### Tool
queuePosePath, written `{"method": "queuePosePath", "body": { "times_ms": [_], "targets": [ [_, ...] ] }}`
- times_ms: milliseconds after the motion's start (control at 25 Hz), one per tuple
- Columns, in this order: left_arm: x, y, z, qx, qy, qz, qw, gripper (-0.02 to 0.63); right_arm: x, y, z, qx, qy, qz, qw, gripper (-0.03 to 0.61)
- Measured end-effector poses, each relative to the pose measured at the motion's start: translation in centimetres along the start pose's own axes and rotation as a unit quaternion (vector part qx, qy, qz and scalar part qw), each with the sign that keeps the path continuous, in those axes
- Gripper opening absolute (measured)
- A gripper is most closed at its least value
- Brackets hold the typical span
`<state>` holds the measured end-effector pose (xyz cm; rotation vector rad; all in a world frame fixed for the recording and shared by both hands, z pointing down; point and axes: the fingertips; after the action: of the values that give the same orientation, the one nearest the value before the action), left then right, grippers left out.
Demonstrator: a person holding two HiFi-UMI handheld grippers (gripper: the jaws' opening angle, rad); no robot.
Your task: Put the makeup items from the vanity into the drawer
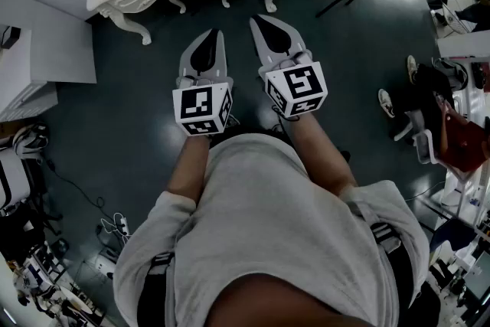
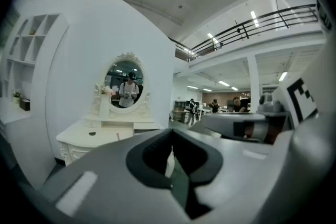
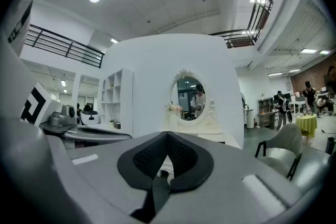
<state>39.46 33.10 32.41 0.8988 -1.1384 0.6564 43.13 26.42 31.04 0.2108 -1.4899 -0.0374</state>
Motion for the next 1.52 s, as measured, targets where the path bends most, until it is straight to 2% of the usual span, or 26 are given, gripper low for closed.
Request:
{"method": "queuePosePath", "body": {
  "times_ms": [200,360,640,920,1160,1400,1520],
  "targets": [
    [-0.7,2.9,0.1,0.011,0.012,0.001,0.9999,0.003,-0.1,1.9,2.6,0.001,0.006,0.02,1.0,-0.002],
    [-1.0,5.4,1.2,0.011,0.016,-0.009,0.9998,0.003,0.9,2.8,4.9,-0.009,0.028,0.017,0.999,0.0],
    [-1.1,9.9,4.8,-0.005,0.023,-0.019,0.9995,0.003,1.6,1.8,10.2,-0.022,0.035,0.007,0.999,0.0],
    [-3.0,15.5,12.9,-0.021,0.028,-0.008,0.9994,0.003,2.5,-1.8,20.2,-0.047,0.04,0.007,0.998,0.0],
    [-4.5,19.6,21.0,-0.032,0.053,-0.008,0.998,0.003,3.8,-5.2,28.9,-0.077,0.063,0.017,0.995,-0.002],
    [-3.8,23.4,27.5,-0.041,0.096,-0.017,0.9944,0.003,6.4,-7.7,35.6,-0.114,0.099,0.02,0.988,-0.002],
    [-2.5,23.9,29.8,-0.04,0.118,-0.016,0.9921,0.003,7.8,-8.3,37.8,-0.135,0.12,0.014,0.983,-0.002]
  ]
}}
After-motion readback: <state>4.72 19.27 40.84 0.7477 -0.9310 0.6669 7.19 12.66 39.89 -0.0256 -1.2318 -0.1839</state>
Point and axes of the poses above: the fingertips, and each gripper's own axes: z forward along the fingers, y to its left, x out of its underside, and after that the axes turned 12 degrees about -z, right-handed
